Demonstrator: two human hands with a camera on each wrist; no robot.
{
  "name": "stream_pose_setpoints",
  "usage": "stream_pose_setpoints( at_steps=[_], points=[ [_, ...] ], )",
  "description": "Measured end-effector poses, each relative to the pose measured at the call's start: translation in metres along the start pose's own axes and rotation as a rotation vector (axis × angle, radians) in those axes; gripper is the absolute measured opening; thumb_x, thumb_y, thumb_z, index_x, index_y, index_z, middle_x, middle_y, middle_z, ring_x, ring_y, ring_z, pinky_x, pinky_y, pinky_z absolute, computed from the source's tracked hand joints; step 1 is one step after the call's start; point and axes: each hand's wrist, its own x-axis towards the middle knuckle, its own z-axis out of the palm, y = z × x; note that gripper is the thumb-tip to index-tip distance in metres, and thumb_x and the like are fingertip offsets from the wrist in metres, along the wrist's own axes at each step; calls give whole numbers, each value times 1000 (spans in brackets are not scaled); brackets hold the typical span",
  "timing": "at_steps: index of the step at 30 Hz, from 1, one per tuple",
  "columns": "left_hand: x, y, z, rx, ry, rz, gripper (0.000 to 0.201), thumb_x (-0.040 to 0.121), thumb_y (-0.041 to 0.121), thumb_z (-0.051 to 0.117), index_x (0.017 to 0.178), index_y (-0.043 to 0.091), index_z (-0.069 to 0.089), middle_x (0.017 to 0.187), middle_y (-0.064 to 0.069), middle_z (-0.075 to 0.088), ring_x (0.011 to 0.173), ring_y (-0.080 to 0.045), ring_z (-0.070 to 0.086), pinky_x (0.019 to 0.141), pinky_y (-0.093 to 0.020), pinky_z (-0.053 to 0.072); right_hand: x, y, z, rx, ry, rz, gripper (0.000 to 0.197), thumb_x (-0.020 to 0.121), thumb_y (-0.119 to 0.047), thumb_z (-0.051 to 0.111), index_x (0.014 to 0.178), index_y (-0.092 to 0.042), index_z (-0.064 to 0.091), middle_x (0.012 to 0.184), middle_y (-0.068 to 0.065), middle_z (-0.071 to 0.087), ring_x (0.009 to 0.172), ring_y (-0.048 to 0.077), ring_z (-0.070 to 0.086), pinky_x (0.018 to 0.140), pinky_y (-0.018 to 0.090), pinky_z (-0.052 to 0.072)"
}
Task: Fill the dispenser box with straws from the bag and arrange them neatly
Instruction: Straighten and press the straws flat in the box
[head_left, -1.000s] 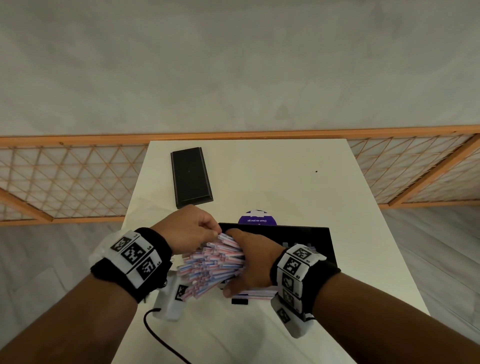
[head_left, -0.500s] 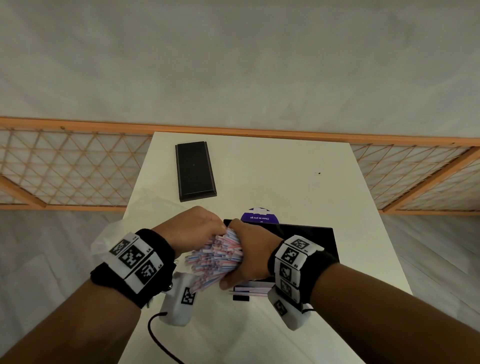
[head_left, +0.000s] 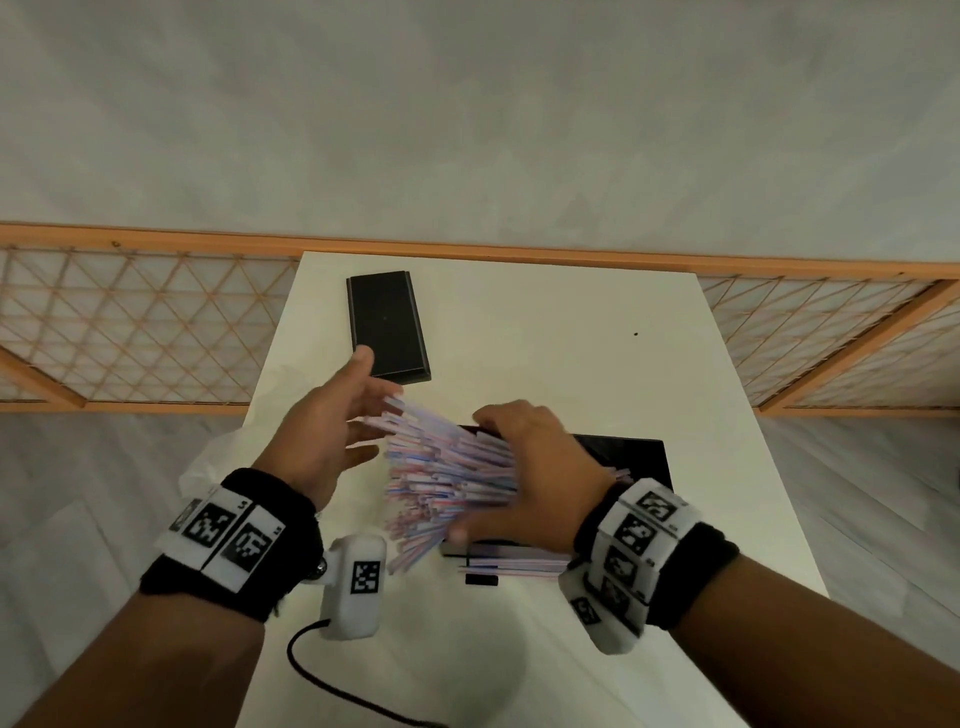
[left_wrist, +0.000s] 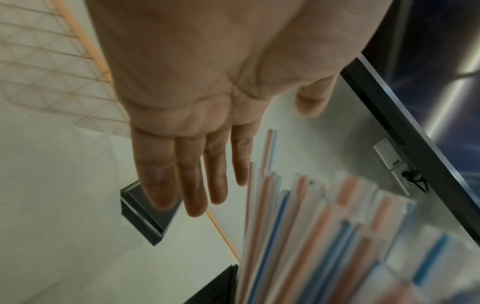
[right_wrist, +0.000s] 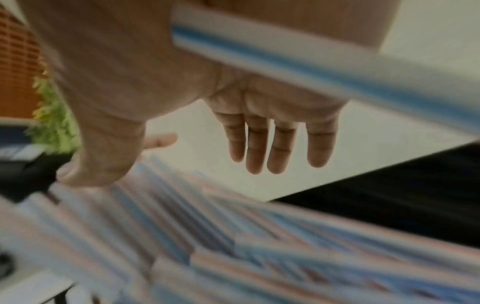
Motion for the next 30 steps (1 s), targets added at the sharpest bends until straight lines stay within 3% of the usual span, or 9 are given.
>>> stream_pose_setpoints(
  at_steps=[2,5,10,13,16,19,23,27,30],
  points=[
    [-4,-7,-5,-9,-22,-47,68,88,73,47,107,13,74,107,-6,75,106,-31,68,104,-51,45,-14,7,-14,150,111,64,96,54,-85,57,130,-25,52,115,-11,54,107,8,50,97,27,43],
    [-13,-15,-6,-56,-10,-95,72,85,74,50,115,12,70,112,-11,74,104,-31,68,105,-54,44,-33,28,-35,308,319,191,42,84,-65,55,93,-24,61,83,-9,62,78,9,58,74,26,48],
    [-31,-27,5,32,-7,-249,88,68,90,43,106,15,69,87,-8,74,83,-32,69,83,-50,55,-61,67,-43,122,-50,376,20,88,-37,65,80,-19,61,75,-4,65,75,15,60,70,28,46],
    [-40,-23,11,108,-133,-383,103,63,96,32,112,14,70,96,-18,74,74,-38,72,62,-40,58,-63,64,-21,44,-168,305,25,84,-41,70,88,-18,62,81,-4,65,74,13,58,72,28,48],
    [-40,-17,15,6,-203,-400,101,74,92,28,117,11,71,104,-21,74,74,-42,70,63,-39,59,-60,54,-5,10,-204,188,34,82,-51,67,95,-20,62,86,-5,63,78,14,61,74,32,52],
    [-32,-10,13,-239,-76,-320,93,84,80,43,124,-2,61,99,-21,69,75,-40,72,67,-43,61,-59,51,1,31,-188,155,35,82,-48,70,100,-18,63,95,-3,63,80,15,61,77,33,53],
    [-29,-18,13,-435,47,-181,75,89,70,51,118,1,55,92,-18,67,78,-31,73,63,-38,62,-61,62,1,-24,-81,171,41,73,-58,72,91,-23,59,89,-9,59,82,13,57,77,29,49],
    [-34,-46,18,-592,11,-84,96,49,72,84,112,4,58,101,-16,64,93,-31,70,80,-42,61,-65,69,5,9,-210,249,54,63,-75,64,86,-26,59,83,-8,64,76,8,63,72,33,57],
    [-33,-62,18,-408,-109,38,90,32,56,96,102,14,60,100,-2,69,107,-26,65,99,-45,50,-67,68,6,-72,-164,208,43,71,-60,71,91,-25,58,91,-9,59,84,12,58,77,31,52]
  ],
)
